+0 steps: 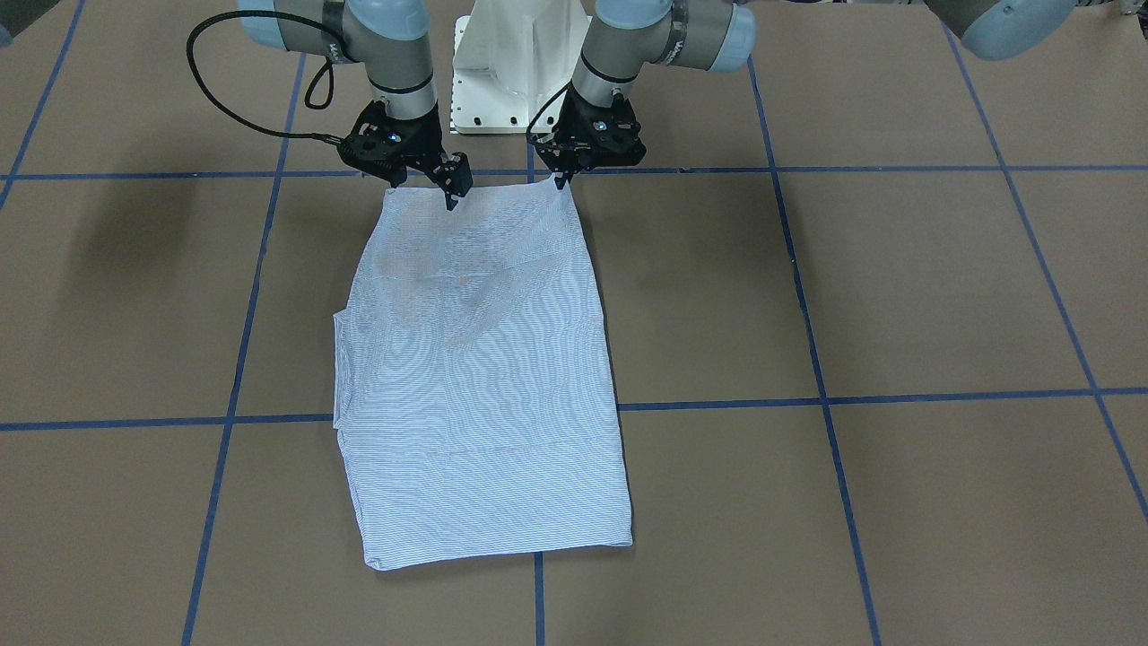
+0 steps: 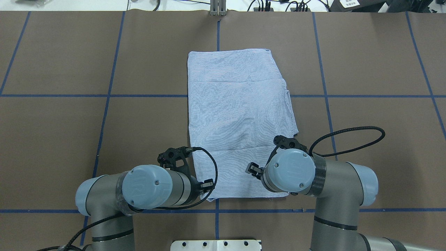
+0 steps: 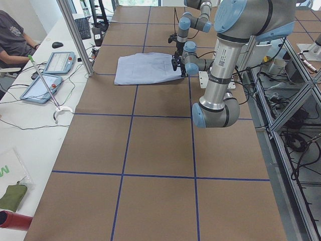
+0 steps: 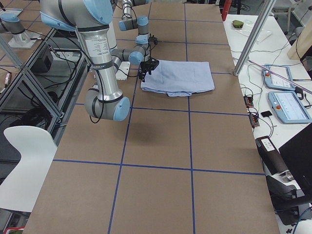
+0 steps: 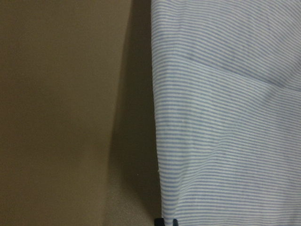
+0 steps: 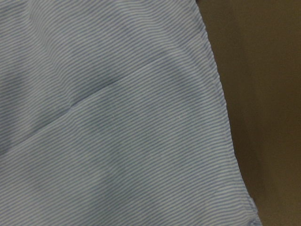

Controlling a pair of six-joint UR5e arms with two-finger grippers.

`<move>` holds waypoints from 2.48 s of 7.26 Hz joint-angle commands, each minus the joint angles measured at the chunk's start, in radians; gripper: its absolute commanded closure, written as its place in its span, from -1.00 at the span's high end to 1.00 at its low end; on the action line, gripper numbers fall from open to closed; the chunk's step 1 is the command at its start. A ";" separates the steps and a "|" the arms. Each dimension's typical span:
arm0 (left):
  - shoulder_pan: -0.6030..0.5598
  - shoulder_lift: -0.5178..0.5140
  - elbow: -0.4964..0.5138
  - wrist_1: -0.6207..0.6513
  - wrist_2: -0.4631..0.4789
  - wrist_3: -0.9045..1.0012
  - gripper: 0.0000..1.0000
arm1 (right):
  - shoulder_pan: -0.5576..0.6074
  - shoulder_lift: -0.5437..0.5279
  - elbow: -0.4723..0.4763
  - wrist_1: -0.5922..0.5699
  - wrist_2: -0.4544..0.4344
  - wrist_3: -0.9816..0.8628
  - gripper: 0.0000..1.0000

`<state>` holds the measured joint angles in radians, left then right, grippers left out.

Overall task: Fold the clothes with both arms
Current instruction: 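Lower both grippers onto the near shirt corners and close on the fabric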

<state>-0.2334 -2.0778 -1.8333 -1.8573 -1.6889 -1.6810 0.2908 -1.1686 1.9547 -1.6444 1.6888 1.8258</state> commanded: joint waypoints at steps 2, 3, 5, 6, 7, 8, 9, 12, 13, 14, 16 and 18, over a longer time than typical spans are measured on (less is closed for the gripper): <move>0.000 -0.001 -0.001 0.000 0.002 0.000 -1.00 | 0.002 -0.022 -0.026 0.001 0.006 -0.003 1.00; 0.000 -0.002 0.000 0.000 0.002 0.000 -1.00 | 0.002 -0.029 -0.026 0.001 0.006 -0.003 1.00; 0.000 -0.002 -0.001 0.000 0.002 0.000 -1.00 | -0.001 -0.034 -0.030 0.000 0.006 -0.002 1.00; 0.000 -0.002 -0.001 0.000 0.002 0.000 -1.00 | -0.001 -0.036 -0.031 0.000 0.008 -0.002 1.00; 0.000 -0.002 -0.001 0.000 0.002 0.000 -1.00 | -0.004 -0.034 -0.042 0.000 0.008 -0.002 1.00; 0.000 -0.002 -0.001 0.000 0.002 0.000 -1.00 | -0.009 -0.034 -0.048 0.000 0.008 0.000 1.00; 0.000 -0.002 -0.001 0.000 0.002 0.000 -1.00 | -0.010 -0.034 -0.048 0.000 0.008 0.000 1.00; 0.000 -0.002 -0.001 0.000 0.003 0.000 -1.00 | -0.009 -0.036 -0.046 0.001 0.011 0.000 0.90; 0.000 -0.002 0.000 0.000 0.003 0.000 -1.00 | -0.009 -0.036 -0.046 0.001 0.011 0.000 0.65; 0.000 -0.001 0.000 0.000 0.003 0.000 -1.00 | -0.009 -0.036 -0.046 0.001 0.011 0.000 0.11; 0.000 -0.001 0.000 0.000 0.003 0.000 -1.00 | -0.010 -0.033 -0.046 0.001 0.011 0.000 -0.17; 0.000 -0.001 0.000 0.000 0.003 0.000 -1.00 | -0.009 -0.029 -0.042 0.000 0.014 -0.003 -0.40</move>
<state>-0.2332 -2.0793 -1.8331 -1.8576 -1.6858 -1.6813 0.2813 -1.2002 1.9101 -1.6434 1.7004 1.8248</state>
